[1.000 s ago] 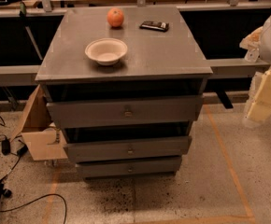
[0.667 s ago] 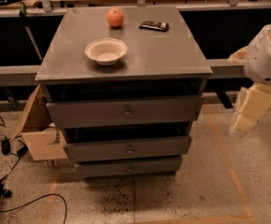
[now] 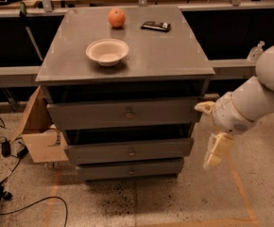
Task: Open middle drawer
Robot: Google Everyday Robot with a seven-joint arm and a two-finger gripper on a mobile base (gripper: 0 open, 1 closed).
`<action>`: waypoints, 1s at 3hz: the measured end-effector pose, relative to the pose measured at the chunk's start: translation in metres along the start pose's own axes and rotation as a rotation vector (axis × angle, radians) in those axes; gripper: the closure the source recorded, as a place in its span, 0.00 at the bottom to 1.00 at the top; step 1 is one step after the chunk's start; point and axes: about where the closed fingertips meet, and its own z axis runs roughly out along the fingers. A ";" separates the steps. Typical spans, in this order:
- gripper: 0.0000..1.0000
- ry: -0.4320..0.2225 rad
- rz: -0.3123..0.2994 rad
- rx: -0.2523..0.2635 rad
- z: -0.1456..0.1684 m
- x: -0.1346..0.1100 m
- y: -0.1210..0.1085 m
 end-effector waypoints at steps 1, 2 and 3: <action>0.00 -0.047 -0.072 -0.090 0.091 0.016 -0.010; 0.00 -0.046 -0.072 -0.088 0.090 0.015 -0.010; 0.00 -0.054 -0.044 -0.044 0.114 0.027 -0.028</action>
Offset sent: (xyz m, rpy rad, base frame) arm 0.0169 0.0188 -0.0633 0.0316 0.0214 0.0865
